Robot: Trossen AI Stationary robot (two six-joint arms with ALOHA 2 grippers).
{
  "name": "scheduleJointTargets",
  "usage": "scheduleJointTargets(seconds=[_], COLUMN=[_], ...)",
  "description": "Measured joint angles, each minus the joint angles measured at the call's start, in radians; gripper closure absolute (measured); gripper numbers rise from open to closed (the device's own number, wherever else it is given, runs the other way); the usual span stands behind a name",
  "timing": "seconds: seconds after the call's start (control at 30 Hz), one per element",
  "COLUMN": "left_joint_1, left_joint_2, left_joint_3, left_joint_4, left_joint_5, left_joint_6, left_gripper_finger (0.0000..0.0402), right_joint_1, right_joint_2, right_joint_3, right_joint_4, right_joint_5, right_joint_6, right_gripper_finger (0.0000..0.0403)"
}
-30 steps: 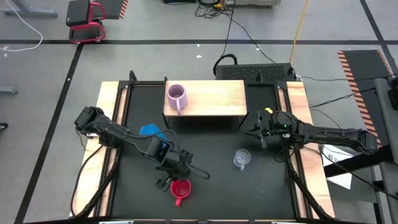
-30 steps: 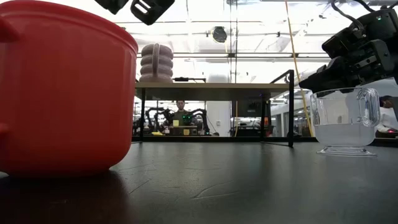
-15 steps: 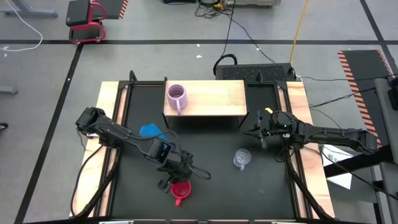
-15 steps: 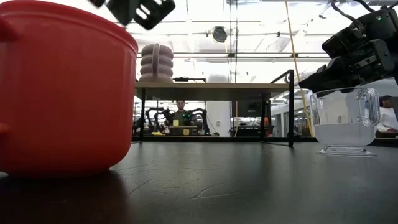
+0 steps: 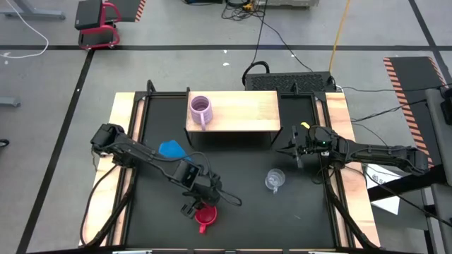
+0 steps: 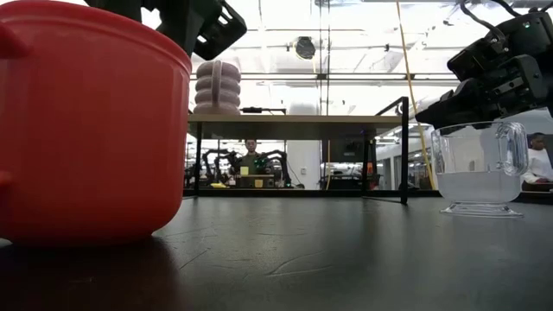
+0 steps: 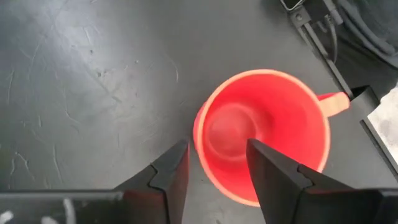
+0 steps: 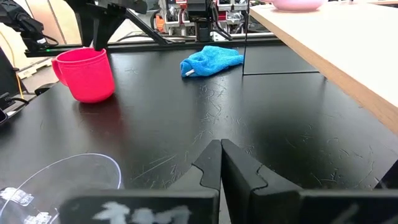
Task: Stack small to large cups/mugs on shelf
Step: Put the red mug on the shelf
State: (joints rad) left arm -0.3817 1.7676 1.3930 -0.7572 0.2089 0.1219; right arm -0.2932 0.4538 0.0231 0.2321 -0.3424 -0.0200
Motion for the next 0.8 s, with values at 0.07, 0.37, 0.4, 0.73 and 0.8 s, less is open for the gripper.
scheduleJointTargets(seconds=[0.07, 0.37, 0.4, 0.73, 0.8], left_joint_1=[0.000, -0.015, -0.014, -0.003, -0.003], left_joint_2=[-0.001, 0.007, 0.007, 0.007, 0.007], left_joint_3=[0.000, -0.008, -0.015, -0.076, -0.087], left_joint_4=[0.005, 0.028, 0.024, 0.066, 0.069], left_joint_5=[0.000, -0.027, -0.027, -0.033, -0.032], left_joint_6=[0.000, 0.007, 0.007, -0.001, 0.000], left_gripper_finger=[0.0238, 0.0238, 0.0238, 0.0238, 0.0238], right_joint_1=[0.000, 0.000, 0.000, 0.000, 0.000], right_joint_2=[0.000, 0.000, 0.000, 0.000, 0.000], right_joint_3=[0.000, 0.000, 0.000, 0.000, 0.000], right_joint_4=[0.000, -0.001, -0.001, -0.001, -0.001], right_joint_5=[0.000, 0.000, 0.000, 0.000, 0.000], right_joint_6=[0.000, 0.000, 0.000, 0.000, 0.000], right_gripper_finger=[0.0403, 0.0403, 0.0403, 0.0403, 0.0403])
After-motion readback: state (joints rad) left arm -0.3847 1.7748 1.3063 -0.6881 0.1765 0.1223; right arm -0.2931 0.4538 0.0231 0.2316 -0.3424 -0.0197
